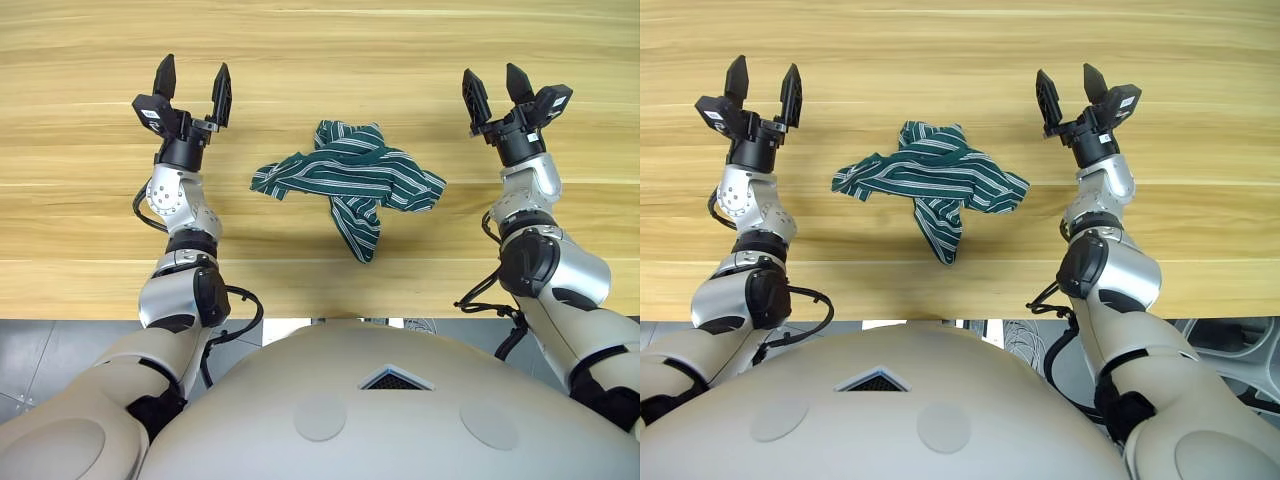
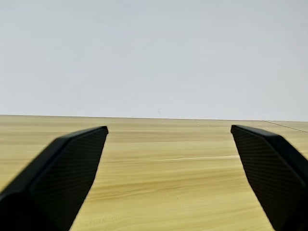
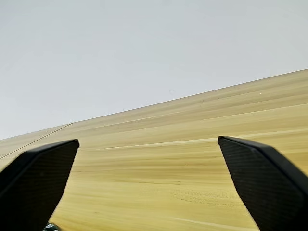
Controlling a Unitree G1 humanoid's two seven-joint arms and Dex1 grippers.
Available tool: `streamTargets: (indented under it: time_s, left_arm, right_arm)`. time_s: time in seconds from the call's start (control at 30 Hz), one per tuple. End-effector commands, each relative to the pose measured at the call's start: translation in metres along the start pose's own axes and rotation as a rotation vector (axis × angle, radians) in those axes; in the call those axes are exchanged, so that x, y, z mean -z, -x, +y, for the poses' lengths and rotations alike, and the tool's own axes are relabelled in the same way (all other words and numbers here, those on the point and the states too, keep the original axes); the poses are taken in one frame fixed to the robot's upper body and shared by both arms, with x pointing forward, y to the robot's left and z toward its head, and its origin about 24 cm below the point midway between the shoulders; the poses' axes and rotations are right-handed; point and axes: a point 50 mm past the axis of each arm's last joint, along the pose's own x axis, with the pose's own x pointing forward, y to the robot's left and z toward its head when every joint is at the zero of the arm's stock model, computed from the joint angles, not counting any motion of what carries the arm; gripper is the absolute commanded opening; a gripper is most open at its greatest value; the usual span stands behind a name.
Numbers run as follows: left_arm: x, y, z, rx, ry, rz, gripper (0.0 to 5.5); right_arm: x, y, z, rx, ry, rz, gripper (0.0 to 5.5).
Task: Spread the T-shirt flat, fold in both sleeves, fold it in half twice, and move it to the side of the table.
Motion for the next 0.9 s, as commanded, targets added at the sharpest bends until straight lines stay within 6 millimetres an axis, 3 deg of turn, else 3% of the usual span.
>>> streamTargets:
  time_s: [0.03,0.9]
  left_arm:
    - [-0.0002,-0.0022,-0.0015,0.018,-0.005,0.002,4.63]
    - [0.0009,-0.0005,-0.0025,0.041,-0.005,0.011,4.63]
  right_arm:
    - [0.0012,-0.0005,0.0015,-0.01,-0.009,0.003,5.4]
    - [0.0077,0.0017,0.0089,-0.106,-0.028,0.029,5.4]
